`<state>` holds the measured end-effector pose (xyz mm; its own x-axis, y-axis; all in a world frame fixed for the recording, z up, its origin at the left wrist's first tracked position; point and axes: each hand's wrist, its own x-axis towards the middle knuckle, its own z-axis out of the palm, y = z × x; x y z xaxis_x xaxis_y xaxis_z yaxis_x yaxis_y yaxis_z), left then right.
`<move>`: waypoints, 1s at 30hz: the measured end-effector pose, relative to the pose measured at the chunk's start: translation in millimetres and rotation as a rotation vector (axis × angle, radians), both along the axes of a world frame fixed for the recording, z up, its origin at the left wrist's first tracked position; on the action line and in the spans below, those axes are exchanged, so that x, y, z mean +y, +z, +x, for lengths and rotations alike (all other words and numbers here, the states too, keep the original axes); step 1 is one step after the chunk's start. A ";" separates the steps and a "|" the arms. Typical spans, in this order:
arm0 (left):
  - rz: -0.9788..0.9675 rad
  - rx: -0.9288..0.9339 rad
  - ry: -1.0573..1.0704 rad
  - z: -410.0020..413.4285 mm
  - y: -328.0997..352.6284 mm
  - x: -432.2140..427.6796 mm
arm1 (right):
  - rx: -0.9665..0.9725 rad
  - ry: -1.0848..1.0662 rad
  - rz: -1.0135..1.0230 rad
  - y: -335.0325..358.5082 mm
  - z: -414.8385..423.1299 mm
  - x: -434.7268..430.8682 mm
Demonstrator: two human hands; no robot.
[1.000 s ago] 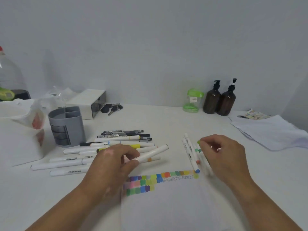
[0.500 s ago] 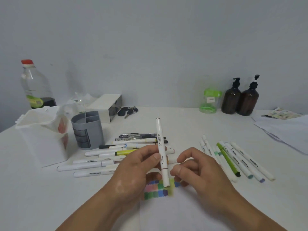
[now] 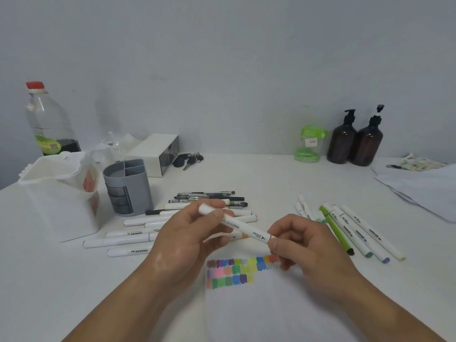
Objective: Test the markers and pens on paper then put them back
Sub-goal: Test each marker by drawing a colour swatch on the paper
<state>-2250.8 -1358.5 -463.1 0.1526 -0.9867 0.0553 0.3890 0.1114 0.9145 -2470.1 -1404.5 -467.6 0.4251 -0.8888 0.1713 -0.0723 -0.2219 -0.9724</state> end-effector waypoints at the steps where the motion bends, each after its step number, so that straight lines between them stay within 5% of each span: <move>1: -0.012 -0.019 0.017 1.6 0.4 0.3 | -0.017 -0.008 -0.008 0.0 -0.1 -0.8; 5: -0.003 -0.587 0.053 4.3 -1.1 3.9 | -0.130 -0.103 -0.001 0.6 -5.5 -7.4; 13: -0.138 -1.164 -0.145 -16.4 -6.8 15.1 | -0.251 -0.012 0.069 0.1 -2.4 -3.6; 23: -0.202 -1.186 -0.131 -23.9 -6.4 15.7 | -0.126 0.163 0.126 -5.3 8.2 6.3; 30: -0.086 -1.342 -0.096 -12.7 -10.5 15.3 | -0.178 0.024 0.147 -5.7 2.6 -0.9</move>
